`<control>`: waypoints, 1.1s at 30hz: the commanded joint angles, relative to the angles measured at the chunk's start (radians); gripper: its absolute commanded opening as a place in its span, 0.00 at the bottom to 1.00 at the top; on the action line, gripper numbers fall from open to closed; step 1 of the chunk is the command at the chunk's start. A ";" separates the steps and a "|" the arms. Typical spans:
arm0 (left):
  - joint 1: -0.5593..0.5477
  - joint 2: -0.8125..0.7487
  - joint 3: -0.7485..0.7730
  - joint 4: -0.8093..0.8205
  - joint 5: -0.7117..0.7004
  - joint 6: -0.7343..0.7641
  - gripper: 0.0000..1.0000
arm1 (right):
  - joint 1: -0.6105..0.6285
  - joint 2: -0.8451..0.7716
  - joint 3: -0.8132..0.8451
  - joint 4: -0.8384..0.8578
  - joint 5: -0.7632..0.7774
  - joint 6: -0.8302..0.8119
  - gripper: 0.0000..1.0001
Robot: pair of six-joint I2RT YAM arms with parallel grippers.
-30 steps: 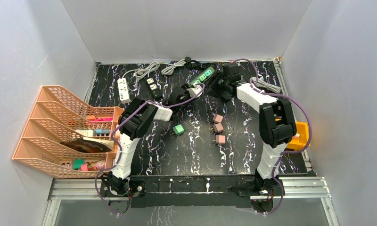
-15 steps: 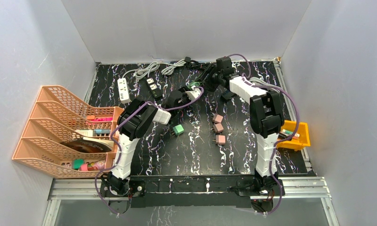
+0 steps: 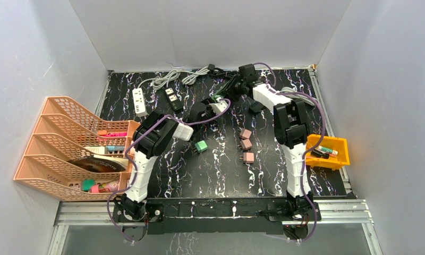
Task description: Pull the plug off the socket
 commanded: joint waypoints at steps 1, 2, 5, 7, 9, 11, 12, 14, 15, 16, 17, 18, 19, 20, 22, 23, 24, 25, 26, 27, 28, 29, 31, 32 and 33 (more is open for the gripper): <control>0.003 -0.011 0.032 0.073 -0.030 -0.012 0.00 | 0.007 0.076 0.116 -0.023 -0.086 -0.090 0.07; 0.004 -0.007 0.036 0.071 -0.032 -0.008 0.00 | 0.006 0.093 0.138 -0.031 -0.127 -0.110 0.00; 0.004 0.006 0.056 0.048 -0.035 -0.004 0.00 | 0.004 0.110 0.178 -0.073 -0.200 -0.183 0.00; 0.004 0.017 0.079 0.011 -0.044 -0.002 0.00 | -0.002 0.066 0.109 -0.057 -0.203 -0.203 0.00; 0.004 0.033 0.107 -0.025 -0.065 0.004 0.00 | -0.012 0.004 0.043 -0.049 -0.190 -0.213 0.00; 0.004 0.048 0.127 -0.041 -0.086 0.007 0.00 | -0.021 -0.055 -0.007 -0.051 -0.178 -0.222 0.00; 0.004 0.052 0.136 -0.050 -0.093 0.006 0.00 | -0.022 -0.083 -0.026 -0.054 -0.173 -0.226 0.00; 0.004 0.062 0.152 -0.068 -0.105 0.000 0.00 | -0.022 -0.133 -0.050 -0.060 -0.159 -0.228 0.00; 0.004 0.065 0.158 -0.077 -0.109 -0.004 0.00 | -0.022 -0.152 -0.059 -0.062 -0.156 -0.229 0.00; 0.004 0.067 0.162 -0.081 -0.113 -0.006 0.00 | -0.023 -0.170 -0.068 -0.067 -0.152 -0.230 0.00; 0.005 0.069 0.167 -0.090 -0.118 -0.007 0.00 | -0.026 -0.186 -0.079 -0.070 -0.144 -0.232 0.00; 0.005 0.070 0.170 -0.094 -0.125 -0.008 0.00 | -0.033 -0.204 -0.094 -0.071 -0.143 -0.230 0.00; 0.006 0.071 0.175 -0.102 -0.130 -0.008 0.00 | -0.044 -0.227 -0.116 -0.063 -0.148 -0.222 0.00; 0.008 0.071 0.179 -0.115 -0.135 -0.009 0.00 | -0.057 -0.244 -0.143 -0.043 -0.157 -0.210 0.00; 0.010 0.074 0.191 -0.136 -0.146 -0.009 0.00 | -0.082 -0.276 -0.195 -0.016 -0.175 -0.182 0.00; 0.010 0.077 0.196 -0.146 -0.150 -0.009 0.00 | -0.089 -0.291 -0.215 -0.008 -0.176 -0.171 0.00; 0.012 0.079 0.201 -0.154 -0.156 -0.010 0.00 | -0.092 -0.306 -0.233 -0.002 -0.172 -0.160 0.00; 0.013 0.081 0.205 -0.160 -0.160 -0.011 0.00 | -0.091 -0.318 -0.248 0.000 -0.168 -0.152 0.00; 0.013 0.084 0.209 -0.165 -0.164 -0.014 0.00 | -0.091 -0.333 -0.262 0.004 -0.166 -0.148 0.00; 0.013 0.086 0.214 -0.172 -0.166 -0.016 0.00 | -0.091 -0.345 -0.278 0.014 -0.164 -0.129 0.00; 0.012 0.090 0.217 -0.178 -0.168 -0.017 0.00 | -0.091 -0.358 -0.296 0.019 -0.158 -0.116 0.00; 0.013 0.091 0.221 -0.180 -0.167 -0.018 0.00 | -0.091 -0.370 -0.308 0.023 -0.146 -0.111 0.00; 0.014 0.095 0.228 -0.184 -0.161 -0.020 0.00 | -0.091 -0.383 -0.316 0.014 -0.106 -0.121 0.00; 0.014 0.096 0.233 -0.189 -0.157 -0.024 0.00 | -0.091 -0.386 -0.318 0.004 -0.087 -0.134 0.00; 0.015 0.097 0.237 -0.198 -0.152 -0.029 0.00 | -0.091 -0.390 -0.324 0.003 -0.080 -0.137 0.00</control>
